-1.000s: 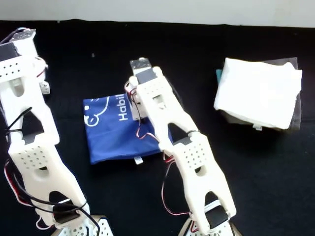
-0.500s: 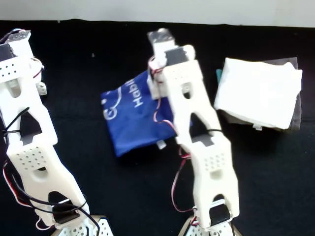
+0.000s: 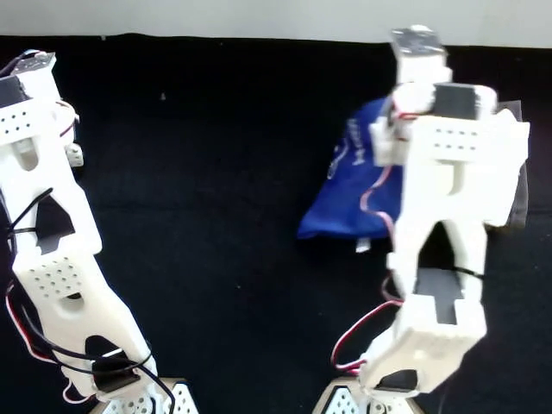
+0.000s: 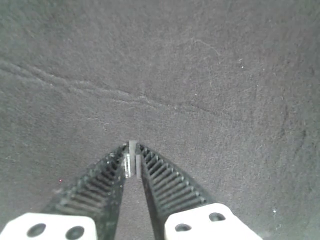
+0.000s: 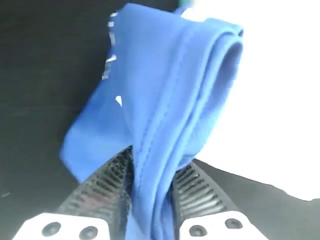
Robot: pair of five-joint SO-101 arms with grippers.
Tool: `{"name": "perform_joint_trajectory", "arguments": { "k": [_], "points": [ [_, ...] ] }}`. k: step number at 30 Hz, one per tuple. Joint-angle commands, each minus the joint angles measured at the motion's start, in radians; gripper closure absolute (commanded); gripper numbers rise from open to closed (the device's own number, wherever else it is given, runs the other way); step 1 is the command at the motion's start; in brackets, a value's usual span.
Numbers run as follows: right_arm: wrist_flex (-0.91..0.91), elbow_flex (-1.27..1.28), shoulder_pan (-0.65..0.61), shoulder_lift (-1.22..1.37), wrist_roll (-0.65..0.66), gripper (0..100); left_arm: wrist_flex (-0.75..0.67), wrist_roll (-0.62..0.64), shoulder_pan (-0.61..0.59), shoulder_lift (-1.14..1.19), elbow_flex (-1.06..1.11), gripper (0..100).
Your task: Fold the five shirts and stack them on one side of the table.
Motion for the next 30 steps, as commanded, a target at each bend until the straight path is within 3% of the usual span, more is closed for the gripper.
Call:
{"name": "perform_joint_trajectory", "arguments": {
  "k": [1,10,16,23,30],
  "points": [
    [-0.041,0.004,0.062,0.048,0.06,99.2,0.006,0.008,0.012,-0.016,-0.042,99],
    [0.091,-0.372,-0.073,-0.002,0.064,99.2,0.006,0.008,0.012,-0.016,-0.042,99],
    [0.088,-0.407,-0.074,-0.102,0.068,99.2,0.006,0.005,0.012,-0.015,-0.042,99],
    [0.074,-0.404,0.07,-0.073,0.14,99.2,0.005,0.005,0.012,-0.013,-0.042,99],
    [-0.076,-0.409,0.271,0.185,0.288,99.2,0.005,0.005,0.012,-0.012,-0.042,99]
  ]
}}
